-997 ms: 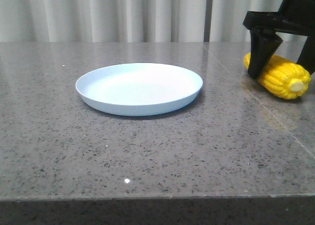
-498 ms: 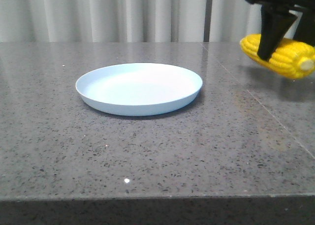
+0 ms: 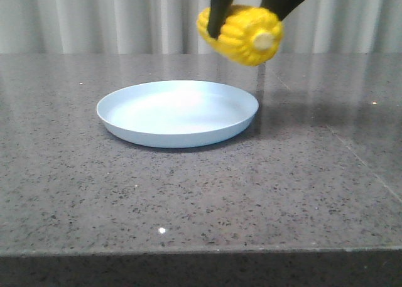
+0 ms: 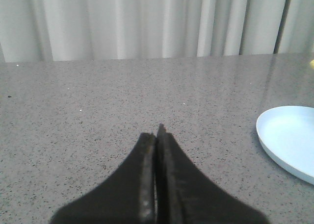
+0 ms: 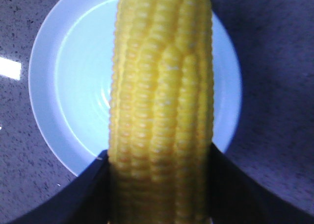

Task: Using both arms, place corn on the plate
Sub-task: 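Carry the corn with the right gripper over the plate and lower it, then open the right gripper and lift it away from the corn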

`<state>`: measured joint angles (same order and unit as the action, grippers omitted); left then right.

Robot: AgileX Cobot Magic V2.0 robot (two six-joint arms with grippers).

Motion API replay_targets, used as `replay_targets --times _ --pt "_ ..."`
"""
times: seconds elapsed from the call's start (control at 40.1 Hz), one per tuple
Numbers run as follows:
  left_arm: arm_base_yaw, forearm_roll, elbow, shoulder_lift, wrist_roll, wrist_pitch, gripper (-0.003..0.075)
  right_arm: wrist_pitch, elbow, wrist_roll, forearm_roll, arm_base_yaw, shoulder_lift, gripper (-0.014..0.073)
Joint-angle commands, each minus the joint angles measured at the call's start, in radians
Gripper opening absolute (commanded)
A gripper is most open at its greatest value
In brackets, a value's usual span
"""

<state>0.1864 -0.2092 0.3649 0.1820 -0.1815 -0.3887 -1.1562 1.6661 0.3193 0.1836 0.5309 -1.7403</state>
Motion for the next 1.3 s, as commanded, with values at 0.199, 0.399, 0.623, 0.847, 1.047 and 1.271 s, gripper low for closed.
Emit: replay_targets --times 0.199,0.399,0.623,0.847,1.047,1.271 --pt "0.005 -0.003 0.026 0.010 0.001 0.084 -0.0020 0.182 0.036 0.170 -0.016 0.081 -0.049 0.0154" --pt "0.005 -0.003 0.026 0.010 0.001 0.084 -0.0020 0.152 0.036 0.211 -0.018 0.081 -0.089 0.0154" --pt "0.005 -0.003 0.026 0.010 0.001 0.084 -0.0020 0.079 0.036 0.211 -0.018 0.081 -0.119 0.0174" --pt "0.005 -0.003 0.026 0.010 0.001 0.084 -0.0020 0.059 0.042 0.209 -0.019 0.081 -0.113 0.0491" --pt "0.005 -0.003 0.026 0.010 0.001 0.084 -0.0020 0.083 0.093 0.190 -0.073 0.076 -0.046 0.0581" --pt "0.005 -0.003 0.026 0.010 0.001 0.084 -0.0020 0.004 0.178 0.146 -0.166 0.020 0.028 0.0553"
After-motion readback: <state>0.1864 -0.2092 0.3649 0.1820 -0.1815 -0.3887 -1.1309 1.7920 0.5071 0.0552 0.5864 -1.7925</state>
